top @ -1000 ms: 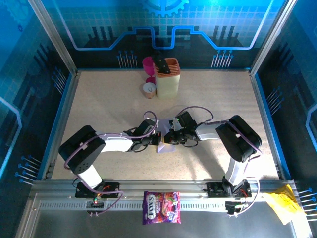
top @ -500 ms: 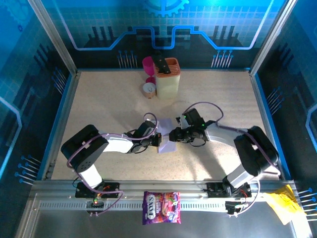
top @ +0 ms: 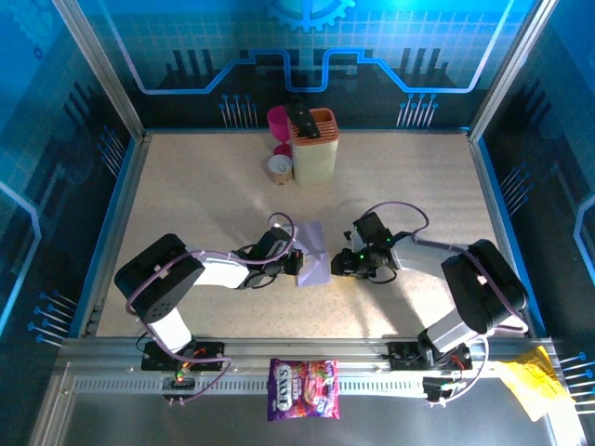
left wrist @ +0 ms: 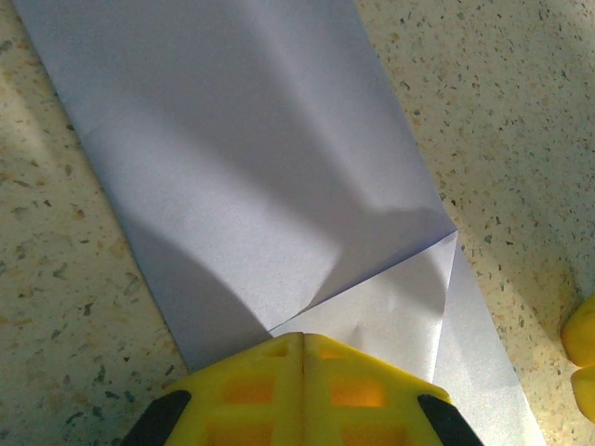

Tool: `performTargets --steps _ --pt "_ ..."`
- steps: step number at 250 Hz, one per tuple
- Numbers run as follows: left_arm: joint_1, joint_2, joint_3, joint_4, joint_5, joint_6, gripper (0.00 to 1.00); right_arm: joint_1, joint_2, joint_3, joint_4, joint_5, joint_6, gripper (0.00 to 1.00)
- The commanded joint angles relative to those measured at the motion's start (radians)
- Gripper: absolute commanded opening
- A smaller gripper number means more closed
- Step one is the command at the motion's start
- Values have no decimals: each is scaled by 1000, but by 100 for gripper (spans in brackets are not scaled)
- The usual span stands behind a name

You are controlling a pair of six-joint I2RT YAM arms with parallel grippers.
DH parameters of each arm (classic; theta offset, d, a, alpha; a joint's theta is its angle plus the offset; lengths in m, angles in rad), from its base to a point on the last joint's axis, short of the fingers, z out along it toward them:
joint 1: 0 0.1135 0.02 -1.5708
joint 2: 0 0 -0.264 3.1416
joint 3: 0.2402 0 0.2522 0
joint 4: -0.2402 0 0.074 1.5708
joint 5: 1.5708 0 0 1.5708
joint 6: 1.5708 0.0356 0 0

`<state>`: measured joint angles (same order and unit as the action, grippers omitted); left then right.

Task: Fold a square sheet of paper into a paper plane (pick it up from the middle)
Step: Turn over the paper at the center of the table.

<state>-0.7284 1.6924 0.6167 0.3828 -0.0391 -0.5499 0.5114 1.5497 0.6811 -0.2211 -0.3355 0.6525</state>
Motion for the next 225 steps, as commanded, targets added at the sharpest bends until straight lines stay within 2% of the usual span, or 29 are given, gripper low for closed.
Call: performTargets --steps 1,107,225 --pt "7 24 -35 -42 2 -3 0 92 74 32 63 -26 26 38" --pt "10 27 -43 -32 5 -4 0 198 89 113 35 26 56 37" --pt "10 32 -56 -21 7 -10 0 192 68 89 107 11 106 37"
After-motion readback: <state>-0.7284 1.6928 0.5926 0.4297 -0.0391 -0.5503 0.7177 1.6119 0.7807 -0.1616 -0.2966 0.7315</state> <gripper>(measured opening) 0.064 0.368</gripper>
